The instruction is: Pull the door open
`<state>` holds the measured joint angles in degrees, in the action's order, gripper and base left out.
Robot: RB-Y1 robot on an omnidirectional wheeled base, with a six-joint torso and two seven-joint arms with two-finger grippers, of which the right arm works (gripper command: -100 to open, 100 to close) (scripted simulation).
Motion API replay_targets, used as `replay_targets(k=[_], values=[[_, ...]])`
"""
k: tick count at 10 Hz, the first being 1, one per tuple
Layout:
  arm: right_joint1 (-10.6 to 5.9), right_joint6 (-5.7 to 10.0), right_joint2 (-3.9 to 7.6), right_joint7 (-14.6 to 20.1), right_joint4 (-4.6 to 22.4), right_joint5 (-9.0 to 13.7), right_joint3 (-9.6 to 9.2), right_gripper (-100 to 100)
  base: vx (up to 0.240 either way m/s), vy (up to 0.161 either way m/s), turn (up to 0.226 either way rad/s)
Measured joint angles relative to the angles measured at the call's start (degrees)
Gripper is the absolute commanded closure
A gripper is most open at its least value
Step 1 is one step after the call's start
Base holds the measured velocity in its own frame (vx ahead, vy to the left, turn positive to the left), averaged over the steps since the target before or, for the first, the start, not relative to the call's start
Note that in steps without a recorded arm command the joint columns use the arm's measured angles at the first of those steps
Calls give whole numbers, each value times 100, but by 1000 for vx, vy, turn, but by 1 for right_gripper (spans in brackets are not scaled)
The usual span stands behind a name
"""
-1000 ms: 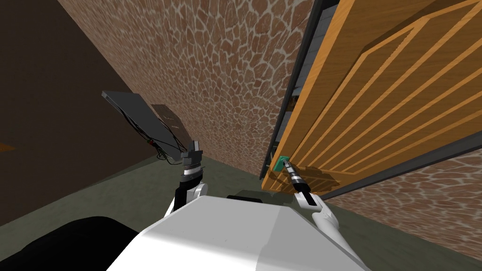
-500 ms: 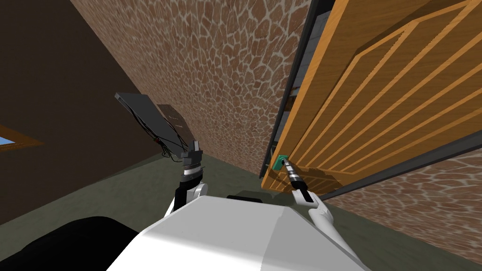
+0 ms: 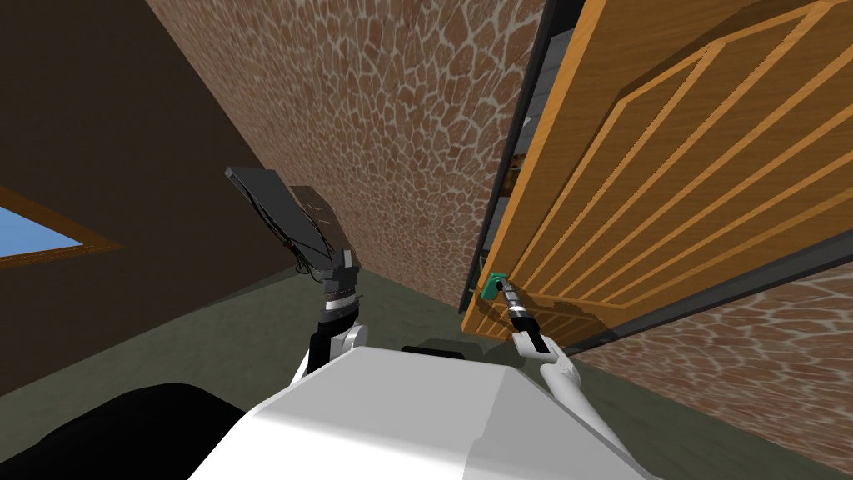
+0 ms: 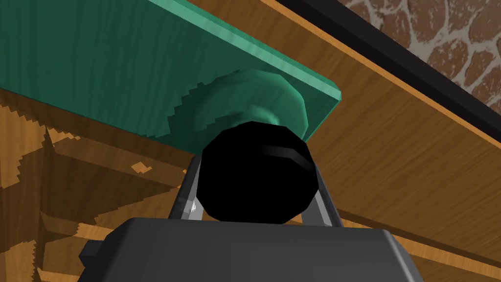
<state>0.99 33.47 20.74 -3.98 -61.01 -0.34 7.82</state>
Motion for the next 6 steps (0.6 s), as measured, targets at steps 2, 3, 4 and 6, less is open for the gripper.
replay_targets(k=[2,3,4,6], values=[[-118,-1,-9,253,131,160,-54,100,-46,-33,46],[-155,-20,-11,395,155,264,-84,100,-93,-55,93],[-224,-35,-14,557,212,408,-119,100,-73,-43,48],[-279,-63,-22,834,239,586,-176,100,-87,-40,85]])
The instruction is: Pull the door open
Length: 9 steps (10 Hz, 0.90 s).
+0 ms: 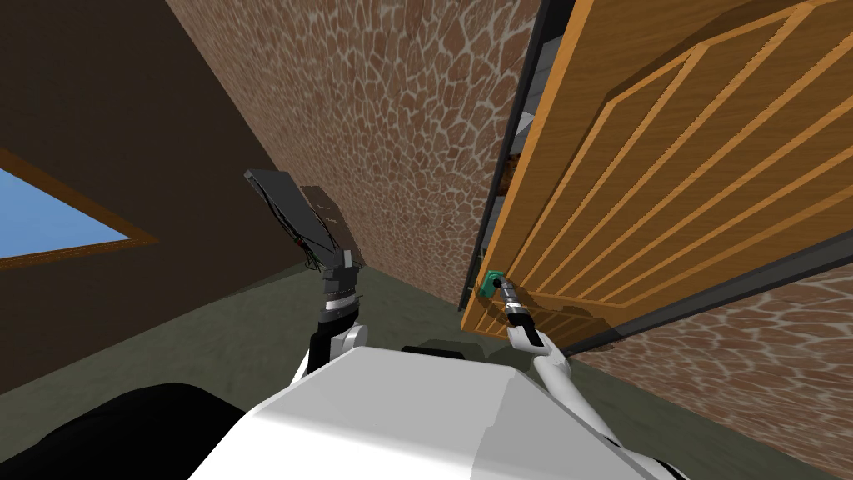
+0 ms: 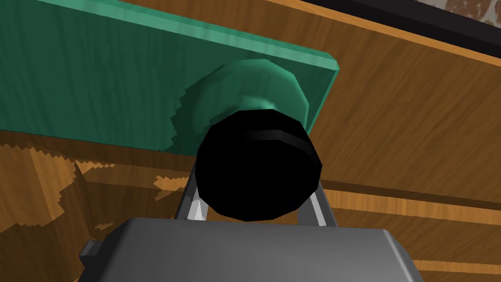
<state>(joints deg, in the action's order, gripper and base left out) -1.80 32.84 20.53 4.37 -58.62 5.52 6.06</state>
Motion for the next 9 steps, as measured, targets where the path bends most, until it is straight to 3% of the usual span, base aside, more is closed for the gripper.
replay_targets(k=[1,9], values=[[-94,-3,20,182,104,150,-45,100,-67,-42,34],[-373,-107,-55,1255,317,876,-270,100,-65,-39,58]])
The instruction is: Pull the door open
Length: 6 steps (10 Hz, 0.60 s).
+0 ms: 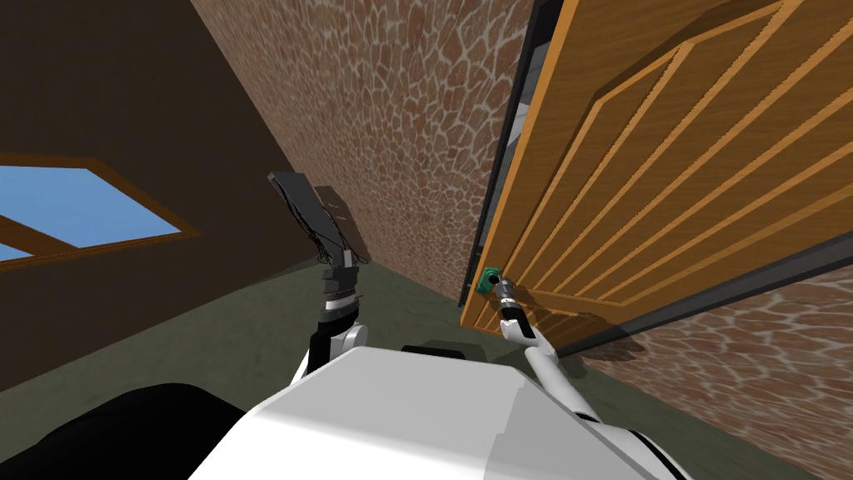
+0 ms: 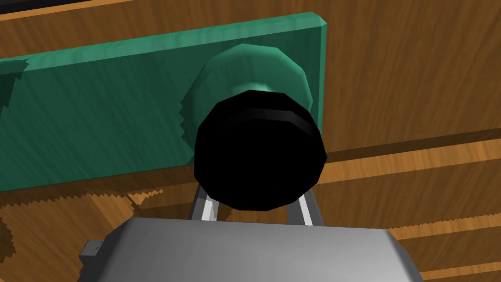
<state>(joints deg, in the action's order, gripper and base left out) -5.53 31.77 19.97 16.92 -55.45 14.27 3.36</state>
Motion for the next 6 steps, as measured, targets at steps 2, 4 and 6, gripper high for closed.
replay_targets(k=[2,4,6], values=[[-132,31,-18,307,177,249,-75,100,-88,-43,71],[-159,-61,-42,564,139,430,-129,100,-61,-30,43],[-235,-65,-49,809,225,590,-177,100,-56,-29,61]])
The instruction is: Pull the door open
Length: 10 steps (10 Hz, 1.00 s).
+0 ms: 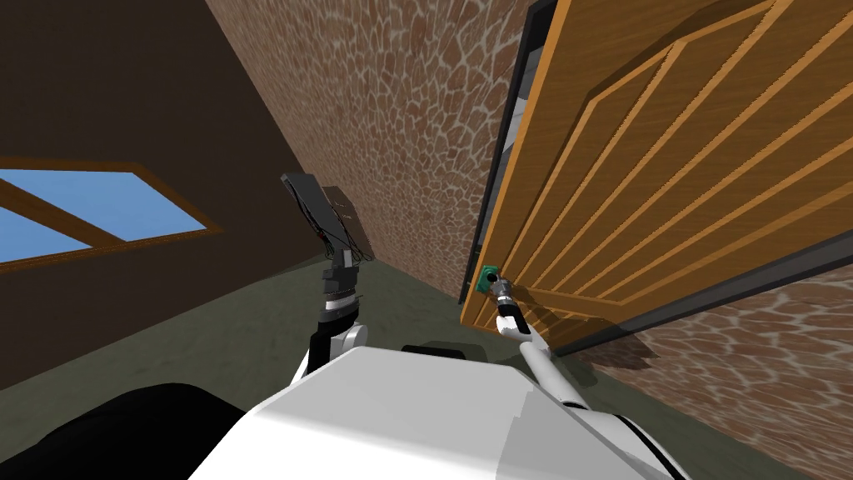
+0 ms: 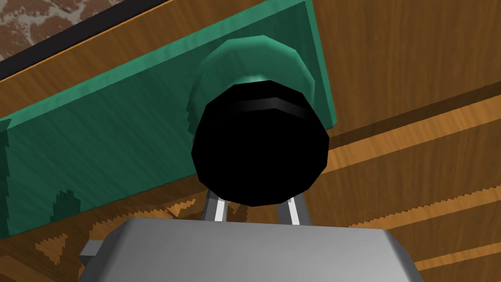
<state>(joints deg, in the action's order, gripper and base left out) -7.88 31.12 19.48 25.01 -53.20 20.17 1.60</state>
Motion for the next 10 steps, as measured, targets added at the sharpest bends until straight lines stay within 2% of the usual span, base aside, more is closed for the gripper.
replay_targets(k=[1,4,5,8,9,10], values=[[-61,34,26,137,100,54,-43,100,-65,-37,38],[-135,-26,-24,533,116,366,-130,100,-78,-40,70],[-240,4,-11,713,266,465,-185,100,-99,-31,66],[-339,-64,-58,1121,314,768,-258,100,-81,-44,73],[-398,-82,-37,1305,369,902,-316,100,-73,-29,55],[-374,-143,-71,1397,297,971,-323,-100,-79,-41,-14]])
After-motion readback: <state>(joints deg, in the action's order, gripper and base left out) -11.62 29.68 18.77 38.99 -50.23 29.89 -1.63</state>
